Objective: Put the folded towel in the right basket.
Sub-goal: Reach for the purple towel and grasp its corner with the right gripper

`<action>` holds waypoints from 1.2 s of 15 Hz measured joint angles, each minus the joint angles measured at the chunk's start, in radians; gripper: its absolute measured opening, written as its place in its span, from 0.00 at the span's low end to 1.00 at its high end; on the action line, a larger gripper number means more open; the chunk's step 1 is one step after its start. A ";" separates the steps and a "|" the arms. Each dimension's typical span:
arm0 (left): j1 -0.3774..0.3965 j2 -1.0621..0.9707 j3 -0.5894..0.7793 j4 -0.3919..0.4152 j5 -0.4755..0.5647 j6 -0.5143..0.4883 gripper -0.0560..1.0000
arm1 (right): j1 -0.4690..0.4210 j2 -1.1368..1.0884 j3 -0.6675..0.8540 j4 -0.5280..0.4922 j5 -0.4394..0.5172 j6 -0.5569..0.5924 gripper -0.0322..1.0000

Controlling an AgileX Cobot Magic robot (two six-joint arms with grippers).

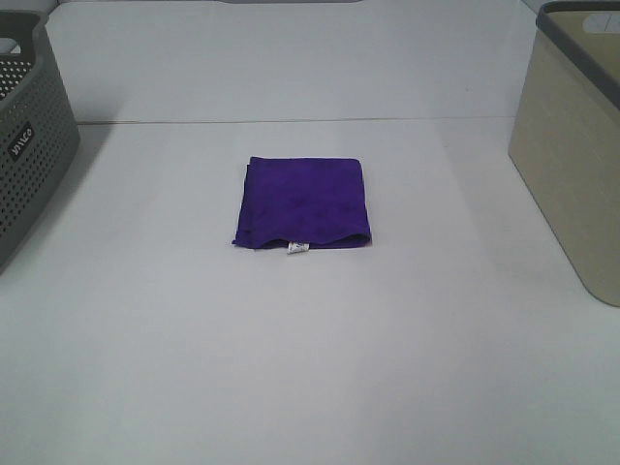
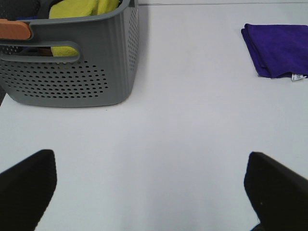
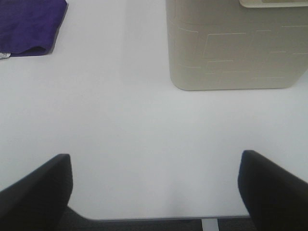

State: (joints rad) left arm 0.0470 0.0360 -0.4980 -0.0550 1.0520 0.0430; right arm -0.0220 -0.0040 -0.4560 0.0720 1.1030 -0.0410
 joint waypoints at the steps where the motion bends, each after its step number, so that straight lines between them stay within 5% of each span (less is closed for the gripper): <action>1: 0.000 0.000 0.000 0.000 0.000 0.000 0.99 | 0.000 0.000 0.000 0.000 0.000 0.000 0.90; 18: 0.000 0.000 0.000 0.000 0.000 0.000 0.99 | 0.000 0.000 0.000 0.000 0.000 -0.025 0.90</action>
State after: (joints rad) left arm 0.0470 0.0360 -0.4980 -0.0550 1.0520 0.0430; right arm -0.0220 -0.0040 -0.4560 0.0720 1.1030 -0.0660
